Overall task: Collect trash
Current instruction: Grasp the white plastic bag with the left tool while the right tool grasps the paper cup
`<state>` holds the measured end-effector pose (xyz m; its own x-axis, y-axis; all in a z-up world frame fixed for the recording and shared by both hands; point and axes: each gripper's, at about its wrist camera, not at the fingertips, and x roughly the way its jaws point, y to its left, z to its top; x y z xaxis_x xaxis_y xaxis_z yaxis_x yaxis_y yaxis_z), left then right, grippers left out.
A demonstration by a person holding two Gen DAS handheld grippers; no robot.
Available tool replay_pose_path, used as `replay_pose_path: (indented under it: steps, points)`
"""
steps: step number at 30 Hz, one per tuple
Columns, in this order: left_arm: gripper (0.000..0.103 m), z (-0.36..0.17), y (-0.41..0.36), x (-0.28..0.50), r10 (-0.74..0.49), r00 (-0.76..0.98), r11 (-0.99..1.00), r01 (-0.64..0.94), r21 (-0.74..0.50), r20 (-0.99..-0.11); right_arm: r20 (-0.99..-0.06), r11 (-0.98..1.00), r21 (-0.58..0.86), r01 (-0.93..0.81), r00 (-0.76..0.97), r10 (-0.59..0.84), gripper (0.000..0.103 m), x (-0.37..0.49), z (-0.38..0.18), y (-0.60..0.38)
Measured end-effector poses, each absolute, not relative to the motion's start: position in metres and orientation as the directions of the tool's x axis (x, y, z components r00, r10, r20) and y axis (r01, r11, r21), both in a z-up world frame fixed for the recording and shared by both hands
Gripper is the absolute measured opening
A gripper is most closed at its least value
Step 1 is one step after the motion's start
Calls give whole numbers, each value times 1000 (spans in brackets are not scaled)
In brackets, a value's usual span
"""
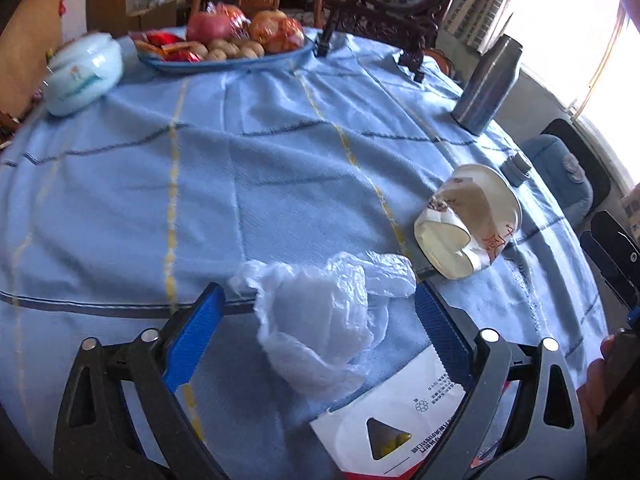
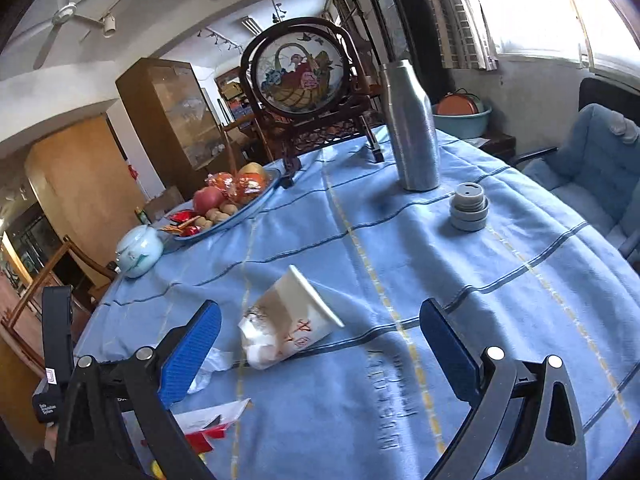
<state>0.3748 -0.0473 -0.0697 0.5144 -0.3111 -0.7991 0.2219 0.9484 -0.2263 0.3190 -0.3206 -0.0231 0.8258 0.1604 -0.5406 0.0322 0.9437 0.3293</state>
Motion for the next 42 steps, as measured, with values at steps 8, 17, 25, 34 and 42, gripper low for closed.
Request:
replay_pose_path:
  steps: [8,17,25,34,42]
  points:
    - [28,-70,-47,371,-344,503,936,249,-249,-793,-620,906,423,2,730,288,98,337,-46,-321]
    - [28,-38,-13,361,-277,640,961,178,-212,-717,-653,897,441,-38,672,349,81,348,-62,-304]
    - [28,-34,-4,360,-299,634,954,172,-246,-713,-717,836,548,24,529,455,65,397,-80,-278]
    - [31,-38,-11,357,-364,582,931,214,-295,-727,-702,923,385,-7,647,297,38,408,-66,-271]
    - [31,-45,-16,359,-355,566,935,208,-287,-745,-689,919,374,-125,626,365,35,407,-63,-253]
